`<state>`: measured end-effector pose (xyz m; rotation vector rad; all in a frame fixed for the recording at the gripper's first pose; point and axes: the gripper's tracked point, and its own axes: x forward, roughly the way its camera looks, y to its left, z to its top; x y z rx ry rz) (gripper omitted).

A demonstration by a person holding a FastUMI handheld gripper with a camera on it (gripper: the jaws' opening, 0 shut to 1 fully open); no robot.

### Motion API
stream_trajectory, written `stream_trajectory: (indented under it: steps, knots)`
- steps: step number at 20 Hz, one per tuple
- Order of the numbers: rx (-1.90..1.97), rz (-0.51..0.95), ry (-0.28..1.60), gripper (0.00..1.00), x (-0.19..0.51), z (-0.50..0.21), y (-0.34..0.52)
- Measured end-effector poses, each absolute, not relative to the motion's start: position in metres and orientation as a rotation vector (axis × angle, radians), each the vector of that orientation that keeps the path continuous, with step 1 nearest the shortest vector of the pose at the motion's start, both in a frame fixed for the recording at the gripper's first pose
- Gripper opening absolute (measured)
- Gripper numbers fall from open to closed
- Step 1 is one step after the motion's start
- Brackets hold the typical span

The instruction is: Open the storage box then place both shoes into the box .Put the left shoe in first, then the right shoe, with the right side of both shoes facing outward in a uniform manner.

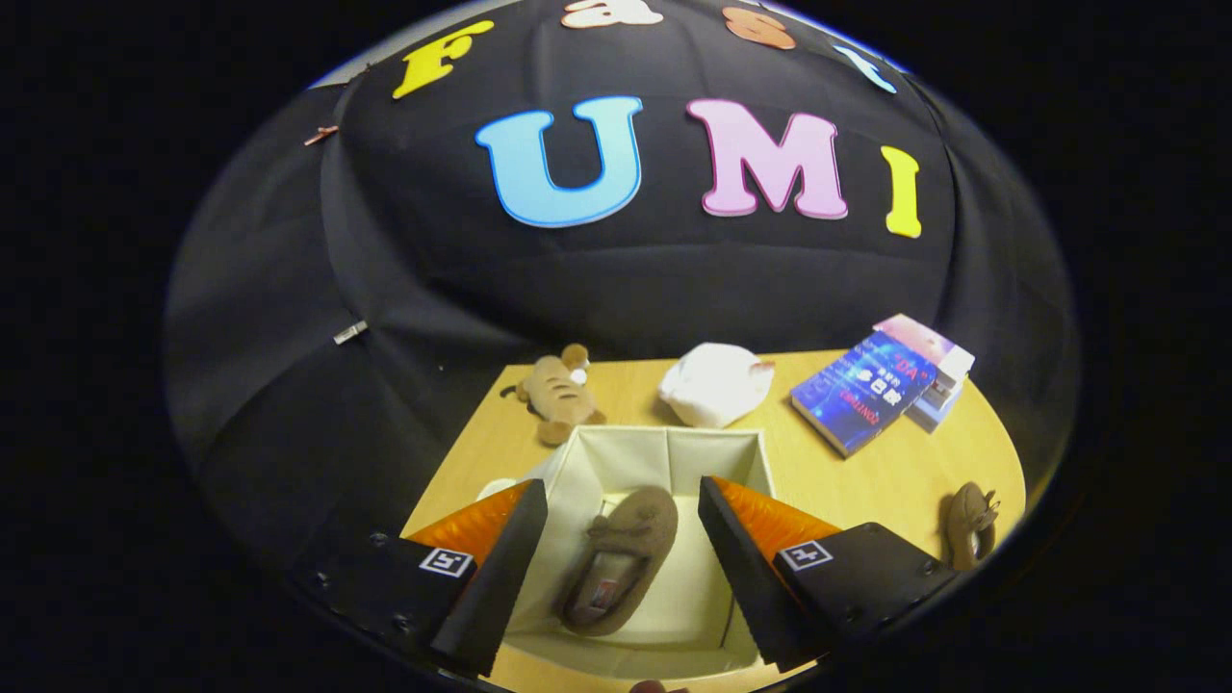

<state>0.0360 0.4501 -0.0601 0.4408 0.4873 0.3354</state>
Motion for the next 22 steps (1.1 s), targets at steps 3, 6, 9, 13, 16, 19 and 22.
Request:
stream_trajectory:
  steps: [3,6,9,13,16,19,22]
  knots:
    - [0.431,0.33,0.404,0.98,0.035,-0.04,0.399]
    - [0.388,0.298,0.333,0.99,0.035,-0.031,0.333]
    - [0.301,0.271,0.277,0.98,0.034,-0.041,0.264]
    - [0.202,0.217,0.269,0.98,0.028,-0.073,0.17]
    - [0.188,0.168,0.276,0.98,0.022,-0.095,0.108]
    - [0.203,0.164,0.294,0.98,0.015,-0.129,0.062]
    - [0.219,0.169,0.337,0.98,0.002,-0.171,0.026]
